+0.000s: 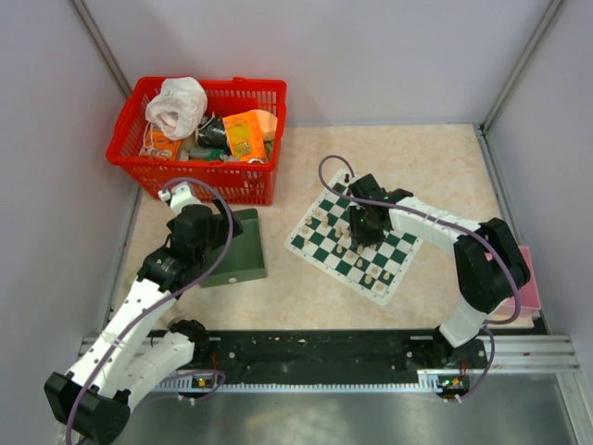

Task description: Set up the chess pieces on the board

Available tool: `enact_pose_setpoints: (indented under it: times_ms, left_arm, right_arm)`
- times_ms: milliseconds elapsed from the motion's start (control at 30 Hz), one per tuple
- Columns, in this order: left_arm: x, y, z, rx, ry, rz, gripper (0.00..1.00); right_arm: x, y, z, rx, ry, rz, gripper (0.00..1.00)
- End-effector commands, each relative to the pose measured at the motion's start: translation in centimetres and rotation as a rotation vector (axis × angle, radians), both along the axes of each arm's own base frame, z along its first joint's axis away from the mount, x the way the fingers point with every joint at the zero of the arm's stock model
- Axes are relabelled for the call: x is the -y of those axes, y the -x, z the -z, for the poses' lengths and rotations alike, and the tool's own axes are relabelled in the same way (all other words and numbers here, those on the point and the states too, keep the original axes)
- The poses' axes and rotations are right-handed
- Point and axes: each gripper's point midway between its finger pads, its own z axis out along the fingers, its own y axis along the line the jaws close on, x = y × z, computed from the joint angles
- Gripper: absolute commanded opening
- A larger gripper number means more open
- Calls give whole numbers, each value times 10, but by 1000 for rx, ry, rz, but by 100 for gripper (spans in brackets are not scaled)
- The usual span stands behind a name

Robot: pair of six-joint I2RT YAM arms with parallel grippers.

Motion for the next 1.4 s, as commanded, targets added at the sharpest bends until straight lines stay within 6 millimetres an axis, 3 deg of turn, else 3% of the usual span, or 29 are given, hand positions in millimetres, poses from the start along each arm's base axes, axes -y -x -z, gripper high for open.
enact_pose_setpoints:
  times_ms: [0,500,567,667,833,1033,1200,1367]
  left_arm:
    - [-4,-2,-6,28,12,-27,99]
    - [-4,-3,-5,24,14,-25,99]
    - [-4,-2,-4,23,13,-25,99]
    - [-4,-2,-5,26,17,-26,99]
    - [-4,-2,-6,29,23,-26,99]
    - [-1,-3,-6,32,31,-16,99]
    - [1,-4,-6,29,34,-13,99]
    - [1,-4,-5,31,39,-13,99]
  right_arm:
    - [-9,-11,-10,42,-3,-26,39]
    - [-6,-9,-5,26,22,-34,31]
    - [-6,-9,-6,29,24,-36,23]
    - [-7,-10,-10,39,20,-35,20]
    - [-4,-12,-25,65,24,-29,15]
    - [-3,-17,-65,153,-5,-26,15]
    - [-5,1,-71,126,-27,-58,15]
    - [-10,37,-52,57,-28,-87,15]
